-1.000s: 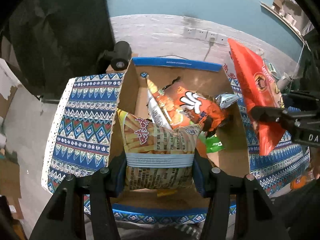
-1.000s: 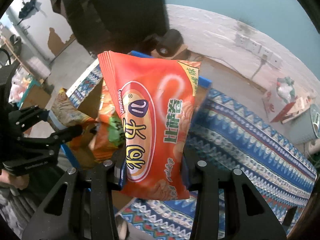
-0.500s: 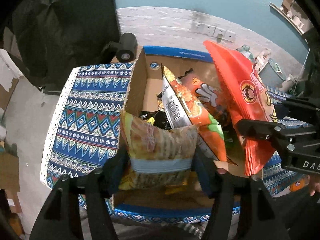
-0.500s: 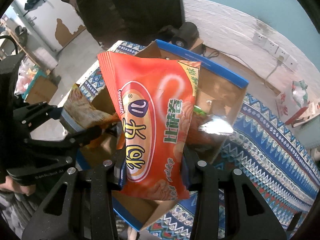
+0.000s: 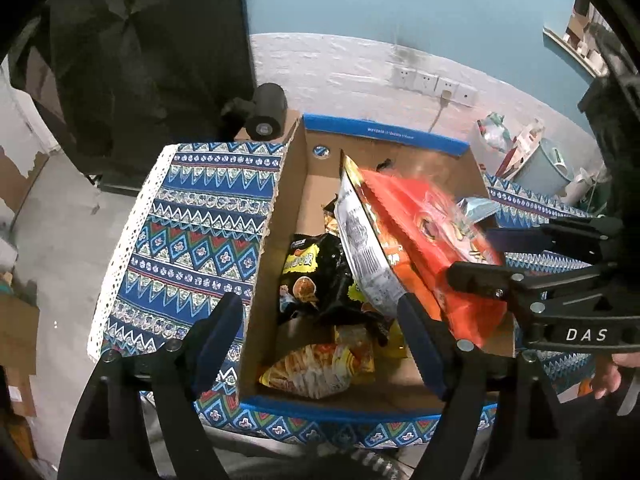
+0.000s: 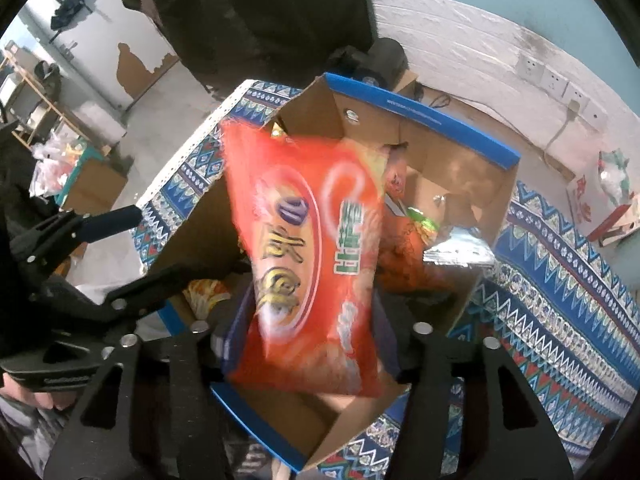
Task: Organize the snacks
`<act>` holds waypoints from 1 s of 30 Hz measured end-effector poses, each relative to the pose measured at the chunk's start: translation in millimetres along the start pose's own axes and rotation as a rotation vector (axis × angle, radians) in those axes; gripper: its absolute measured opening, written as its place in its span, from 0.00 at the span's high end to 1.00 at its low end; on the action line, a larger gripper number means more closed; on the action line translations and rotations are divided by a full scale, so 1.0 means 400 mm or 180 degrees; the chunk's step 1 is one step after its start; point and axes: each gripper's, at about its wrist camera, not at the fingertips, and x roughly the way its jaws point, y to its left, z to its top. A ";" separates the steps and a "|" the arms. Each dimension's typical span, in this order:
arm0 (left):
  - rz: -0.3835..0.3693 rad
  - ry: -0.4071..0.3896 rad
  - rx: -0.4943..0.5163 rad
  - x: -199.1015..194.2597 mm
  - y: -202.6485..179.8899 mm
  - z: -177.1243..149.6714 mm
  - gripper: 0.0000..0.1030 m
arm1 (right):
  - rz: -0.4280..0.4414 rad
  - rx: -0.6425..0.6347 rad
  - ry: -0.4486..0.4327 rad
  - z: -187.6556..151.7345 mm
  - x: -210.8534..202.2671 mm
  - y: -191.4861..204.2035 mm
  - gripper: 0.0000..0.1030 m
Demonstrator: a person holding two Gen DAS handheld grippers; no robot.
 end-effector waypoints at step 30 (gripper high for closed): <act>0.0101 -0.0589 0.0150 -0.119 -0.063 -0.027 0.09 | -0.0654 0.0052 -0.0585 -0.113 -0.232 -0.076 0.25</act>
